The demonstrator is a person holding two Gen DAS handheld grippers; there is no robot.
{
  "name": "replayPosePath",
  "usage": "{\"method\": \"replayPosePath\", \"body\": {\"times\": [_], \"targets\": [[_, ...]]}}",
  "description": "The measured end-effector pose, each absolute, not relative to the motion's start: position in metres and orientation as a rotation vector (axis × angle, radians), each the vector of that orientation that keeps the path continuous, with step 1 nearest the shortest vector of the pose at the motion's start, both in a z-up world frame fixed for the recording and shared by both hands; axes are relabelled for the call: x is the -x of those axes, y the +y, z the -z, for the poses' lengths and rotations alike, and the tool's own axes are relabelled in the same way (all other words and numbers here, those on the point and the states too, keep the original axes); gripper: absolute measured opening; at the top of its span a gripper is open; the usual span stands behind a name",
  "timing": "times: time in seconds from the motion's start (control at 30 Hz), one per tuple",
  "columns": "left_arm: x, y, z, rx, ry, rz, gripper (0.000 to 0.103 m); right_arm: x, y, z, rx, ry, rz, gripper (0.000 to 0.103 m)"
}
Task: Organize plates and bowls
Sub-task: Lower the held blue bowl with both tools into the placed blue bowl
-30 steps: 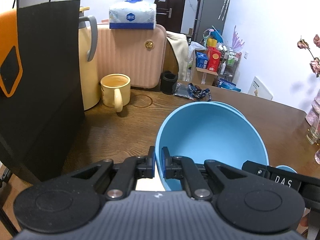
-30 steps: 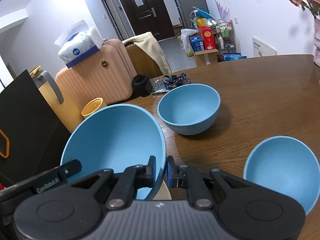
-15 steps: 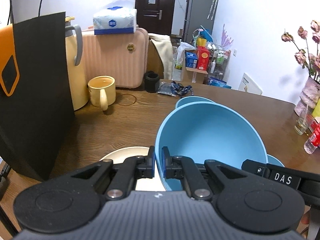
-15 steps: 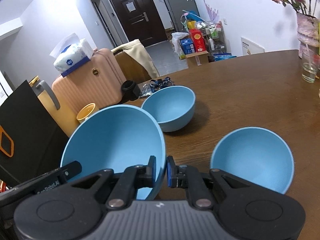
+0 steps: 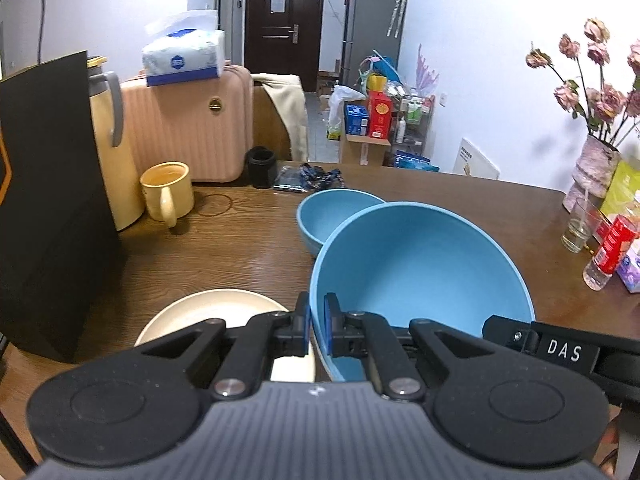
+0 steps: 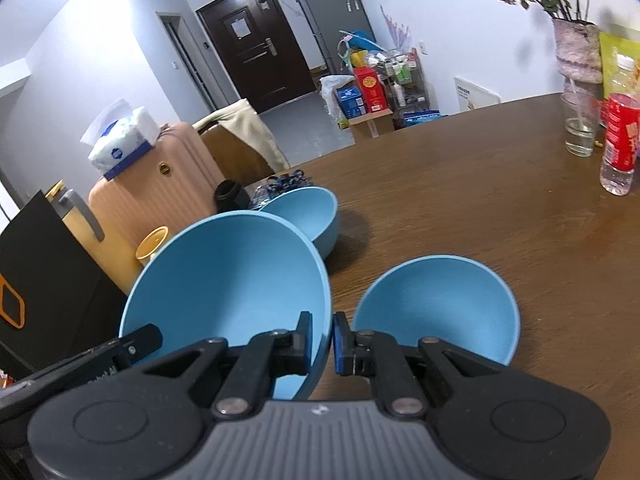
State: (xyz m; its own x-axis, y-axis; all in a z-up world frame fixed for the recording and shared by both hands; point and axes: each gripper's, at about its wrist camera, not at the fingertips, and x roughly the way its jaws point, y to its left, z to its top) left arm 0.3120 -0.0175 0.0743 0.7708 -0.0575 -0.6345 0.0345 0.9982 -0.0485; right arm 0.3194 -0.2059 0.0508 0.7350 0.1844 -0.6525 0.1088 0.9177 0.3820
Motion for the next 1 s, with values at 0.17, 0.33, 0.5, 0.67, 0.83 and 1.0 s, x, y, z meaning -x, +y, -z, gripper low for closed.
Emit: {"method": "replayPosePath", "body": {"times": [0.17, 0.33, 0.5, 0.67, 0.83, 1.0], "targets": [[-0.311, -0.038, -0.073, 0.018, 0.693, 0.068, 0.007, -0.317, -0.225, -0.049, -0.433, 0.747, -0.022, 0.01], [-0.311, -0.058, -0.073, -0.001, 0.696, 0.084, 0.007, -0.314, -0.244, -0.047, -0.45, 0.743, -0.006, 0.01], [-0.314, -0.075, -0.07, -0.014, 0.704, 0.094, 0.007, -0.312, -0.259, -0.044, -0.462, 0.743, 0.006, 0.01], [-0.319, -0.091, -0.065, -0.025, 0.716, 0.103, 0.008, -0.313, -0.275, -0.039, -0.472, 0.748, 0.018, 0.01], [-0.325, -0.106, -0.058, -0.036, 0.732, 0.112, 0.008, -0.316, -0.291, -0.032, -0.481, 0.756, 0.031, 0.01], [-0.333, -0.119, -0.05, -0.045, 0.751, 0.115, 0.008, -0.322, -0.302, -0.024, -0.487, 0.768, 0.041, 0.01]]}}
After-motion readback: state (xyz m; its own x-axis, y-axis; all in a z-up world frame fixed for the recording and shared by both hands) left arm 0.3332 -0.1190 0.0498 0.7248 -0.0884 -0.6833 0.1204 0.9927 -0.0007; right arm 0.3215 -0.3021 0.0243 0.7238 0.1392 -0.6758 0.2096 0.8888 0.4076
